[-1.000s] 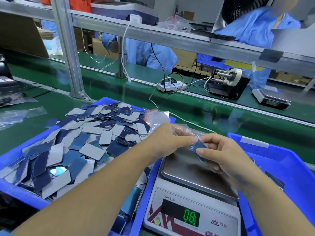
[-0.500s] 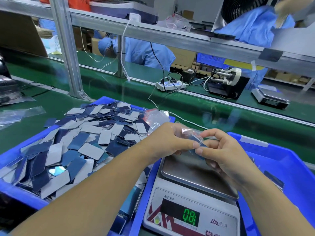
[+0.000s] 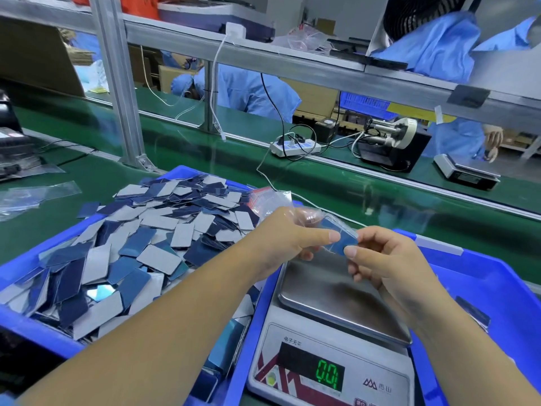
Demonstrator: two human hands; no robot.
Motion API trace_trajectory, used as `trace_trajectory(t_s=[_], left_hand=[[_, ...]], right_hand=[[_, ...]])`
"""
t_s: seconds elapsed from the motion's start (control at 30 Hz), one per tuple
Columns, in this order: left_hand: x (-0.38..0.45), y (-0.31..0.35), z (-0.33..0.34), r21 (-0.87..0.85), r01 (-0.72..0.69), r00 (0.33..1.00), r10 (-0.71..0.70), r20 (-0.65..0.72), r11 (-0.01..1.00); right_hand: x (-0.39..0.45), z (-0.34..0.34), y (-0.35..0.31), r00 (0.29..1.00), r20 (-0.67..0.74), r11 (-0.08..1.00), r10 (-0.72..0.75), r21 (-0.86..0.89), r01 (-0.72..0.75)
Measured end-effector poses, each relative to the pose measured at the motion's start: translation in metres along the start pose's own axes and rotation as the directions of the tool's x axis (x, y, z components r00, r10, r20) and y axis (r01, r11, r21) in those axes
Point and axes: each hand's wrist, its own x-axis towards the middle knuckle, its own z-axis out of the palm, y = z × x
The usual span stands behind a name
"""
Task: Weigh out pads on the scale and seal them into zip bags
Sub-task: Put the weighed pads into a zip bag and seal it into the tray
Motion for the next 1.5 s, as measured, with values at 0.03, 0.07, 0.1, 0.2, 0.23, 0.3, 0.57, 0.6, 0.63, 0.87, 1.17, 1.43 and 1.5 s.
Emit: trace_trajectory(t_s=[0.03, 0.07, 0.1, 0.2, 0.23, 0.3, 0.57, 0.6, 0.63, 0.87, 1.17, 1.43, 1.5], left_hand=[[-0.001, 0.002, 0.0, 0.002, 0.012, 1.0, -0.012, 0.01, 1.0], [-0.003, 0.003, 0.001, -0.007, 0.016, 1.0, -0.016, 0.02, 1.0], [-0.005, 0.005, 0.002, -0.034, 0.015, 1.0, -0.015, 0.02, 0.999], [-0.006, 0.007, 0.005, -0.12, -0.013, 1.0, 0.012, -0.01, 0.993], [-0.006, 0.008, 0.006, -0.121, -0.018, 1.0, 0.018, -0.007, 0.992], [-0.007, 0.008, 0.007, -0.108, -0.024, 0.999, 0.027, 0.019, 0.994], [-0.007, 0.005, 0.004, -0.031, -0.005, 0.995, 0.008, 0.104, 1.0], [-0.006, 0.004, 0.003, -0.056, 0.016, 0.996, -0.011, 0.087, 0.998], [-0.006, 0.005, 0.003, -0.103, 0.041, 0.998, -0.036, 0.055, 0.994], [-0.002, 0.003, -0.002, -0.053, -0.009, 1.0, 0.01, 0.009, 0.999], [0.001, -0.001, -0.003, -0.052, -0.081, 0.995, 0.083, 0.057, 0.995], [0.002, -0.004, -0.002, 0.008, -0.078, 0.997, 0.078, 0.022, 0.997], [0.002, -0.005, -0.001, 0.092, -0.059, 0.998, 0.057, 0.028, 0.994]], right_hand=[[0.0, 0.0, 0.0, 1.0, 0.015, 1.0, 0.007, 0.0, -0.007], [-0.001, 0.0, 0.0, 0.999, 0.032, 1.0, 0.01, -0.002, -0.01], [-0.001, 0.0, 0.0, 0.999, 0.047, 1.0, 0.009, -0.004, -0.009], [0.0, -0.002, 0.0, 0.998, 0.062, 1.0, -0.01, -0.013, 0.011], [0.0, -0.002, 0.0, 0.997, 0.069, 0.999, -0.018, -0.026, 0.02], [-0.001, -0.003, 0.0, 0.996, 0.091, 0.998, -0.026, -0.059, 0.031], [0.001, -0.001, 0.003, 0.992, 0.0, 0.989, -0.123, -0.083, 0.123], [0.001, -0.001, 0.003, 0.99, -0.007, 0.986, -0.144, -0.088, 0.143], [0.001, -0.001, 0.004, 0.986, -0.009, 0.981, -0.166, -0.102, 0.165], [0.001, -0.002, 0.008, 0.97, 0.038, 0.918, -0.241, -0.315, 0.241], [-0.001, 0.0, 0.007, 0.978, 0.164, 0.894, -0.129, -0.408, 0.186], [-0.002, 0.0, 0.009, 0.968, 0.221, 0.848, -0.118, -0.485, 0.214], [-0.002, -0.002, 0.011, 0.964, 0.242, 0.795, -0.109, -0.561, 0.231]])
